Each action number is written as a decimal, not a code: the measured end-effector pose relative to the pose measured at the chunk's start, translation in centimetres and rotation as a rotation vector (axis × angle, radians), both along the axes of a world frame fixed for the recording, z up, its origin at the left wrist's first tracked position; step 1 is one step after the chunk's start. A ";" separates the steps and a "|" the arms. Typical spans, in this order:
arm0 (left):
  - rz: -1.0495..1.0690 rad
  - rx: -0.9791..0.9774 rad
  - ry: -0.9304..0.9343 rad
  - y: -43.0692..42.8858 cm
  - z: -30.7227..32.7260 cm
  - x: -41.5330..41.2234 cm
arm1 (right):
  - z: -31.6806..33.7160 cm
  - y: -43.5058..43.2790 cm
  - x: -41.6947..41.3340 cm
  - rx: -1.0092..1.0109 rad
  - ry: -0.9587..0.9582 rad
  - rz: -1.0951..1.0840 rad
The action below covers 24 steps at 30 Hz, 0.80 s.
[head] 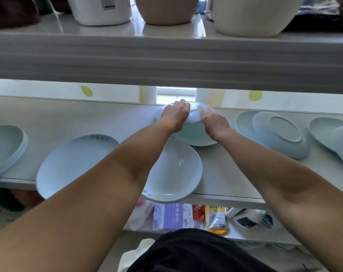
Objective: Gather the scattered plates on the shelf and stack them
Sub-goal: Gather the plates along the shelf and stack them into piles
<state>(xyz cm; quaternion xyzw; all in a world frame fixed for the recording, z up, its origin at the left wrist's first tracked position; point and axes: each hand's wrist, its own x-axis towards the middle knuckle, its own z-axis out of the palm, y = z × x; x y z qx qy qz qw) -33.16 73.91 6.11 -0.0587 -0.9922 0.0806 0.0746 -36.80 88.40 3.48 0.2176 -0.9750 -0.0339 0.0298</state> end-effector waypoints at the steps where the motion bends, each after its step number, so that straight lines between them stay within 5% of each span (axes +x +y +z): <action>1: -0.003 -0.002 0.014 -0.4 0.1 0.2 | 0.3 0.0 0.0 -0.016 0.005 -0.027; 12: 0.103 0.012 0.199 -4.8 3.2 1.8 | 4.1 -4.4 0.5 -0.258 0.287 -0.036; 15: 0.238 0.043 0.215 -7.4 5.0 2.7 | 5.1 -6.0 0.1 -0.408 0.224 -0.113; 18: 0.394 0.253 0.196 -11.2 5.3 3.1 | 5.7 -7.6 -0.3 -0.589 0.002 -0.252; 24: 0.534 1.104 -0.077 -19.0 8.1 4.9 | 6.3 -12.2 0.7 -1.030 -0.340 -0.288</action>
